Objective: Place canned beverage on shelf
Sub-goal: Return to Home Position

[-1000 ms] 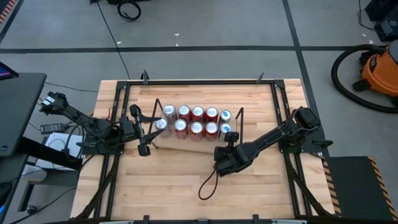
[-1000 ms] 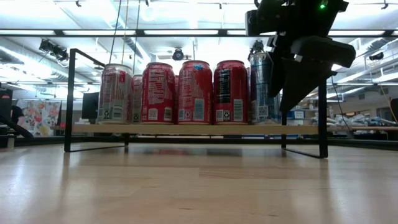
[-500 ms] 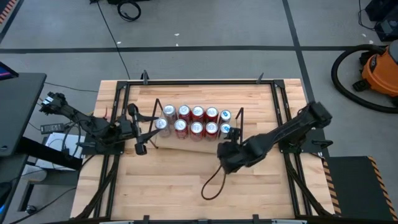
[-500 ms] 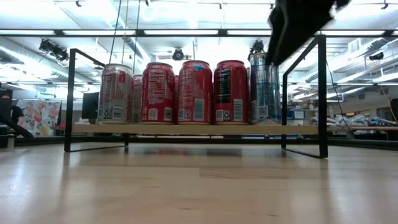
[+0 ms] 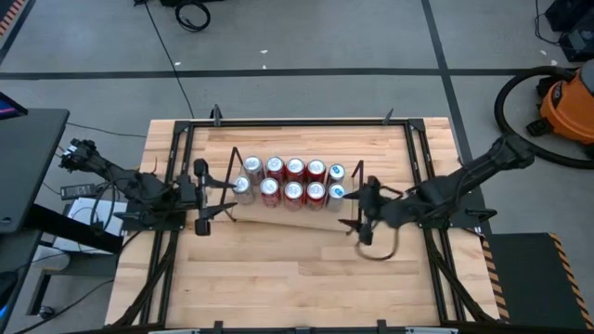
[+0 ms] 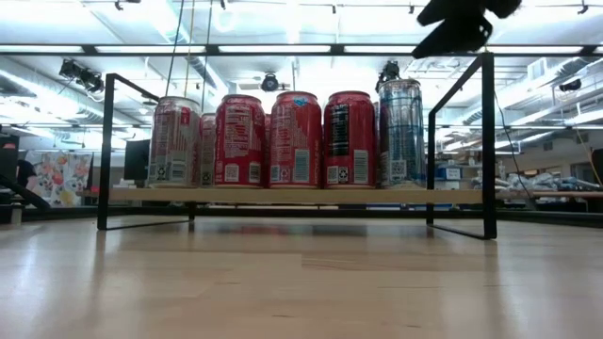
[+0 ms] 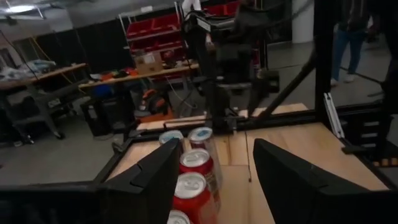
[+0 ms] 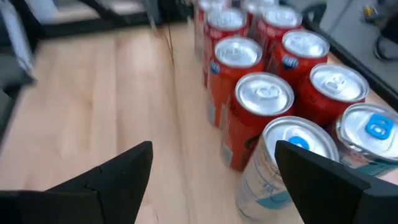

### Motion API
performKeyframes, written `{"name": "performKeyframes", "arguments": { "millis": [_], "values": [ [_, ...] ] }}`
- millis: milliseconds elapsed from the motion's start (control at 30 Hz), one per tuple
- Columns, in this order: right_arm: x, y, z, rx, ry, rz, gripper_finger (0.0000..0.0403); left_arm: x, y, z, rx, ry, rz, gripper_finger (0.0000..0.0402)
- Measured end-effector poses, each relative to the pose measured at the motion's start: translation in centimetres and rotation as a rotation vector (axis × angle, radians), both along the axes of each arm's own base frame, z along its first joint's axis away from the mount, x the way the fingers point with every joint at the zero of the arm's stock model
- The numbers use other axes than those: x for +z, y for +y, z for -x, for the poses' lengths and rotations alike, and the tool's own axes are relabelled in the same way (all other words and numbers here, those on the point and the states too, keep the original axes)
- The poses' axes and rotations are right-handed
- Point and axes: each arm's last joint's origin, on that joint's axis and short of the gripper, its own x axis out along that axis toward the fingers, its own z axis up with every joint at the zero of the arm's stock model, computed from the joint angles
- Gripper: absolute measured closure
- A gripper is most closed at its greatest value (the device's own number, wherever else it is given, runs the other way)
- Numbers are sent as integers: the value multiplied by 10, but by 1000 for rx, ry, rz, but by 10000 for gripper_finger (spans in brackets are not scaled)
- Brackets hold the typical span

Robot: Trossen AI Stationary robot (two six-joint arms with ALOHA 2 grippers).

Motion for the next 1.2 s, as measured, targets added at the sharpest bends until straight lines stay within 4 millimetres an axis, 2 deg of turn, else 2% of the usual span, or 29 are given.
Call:
{"name": "performKeyframes", "arguments": {
  "millis": [100,200,400,633,767,967,1200],
  "values": [
    [-4,-8,17,25,-114,-17,54,-3,1,2,-5,16,22,191],
    [-8,-16,32,43,-206,-18,54,-14,2,5,-5,-11,45,199],
    [-18,-31,65,3,-296,25,55,-32,12,20,44,-128,118,207],
    [-40,-46,95,-4,-404,16,55,-60,23,39,44,-164,157,207],
    [-52,-52,108,7,-466,-10,55,-66,28,48,47,-205,195,207],
    [-70,-59,121,7,-528,-41,55,-86,32,56,49,-92,232,207],
    [-91,-62,128,6,-623,-73,55,-94,35,62,53,-41,250,207]
  ]
}}
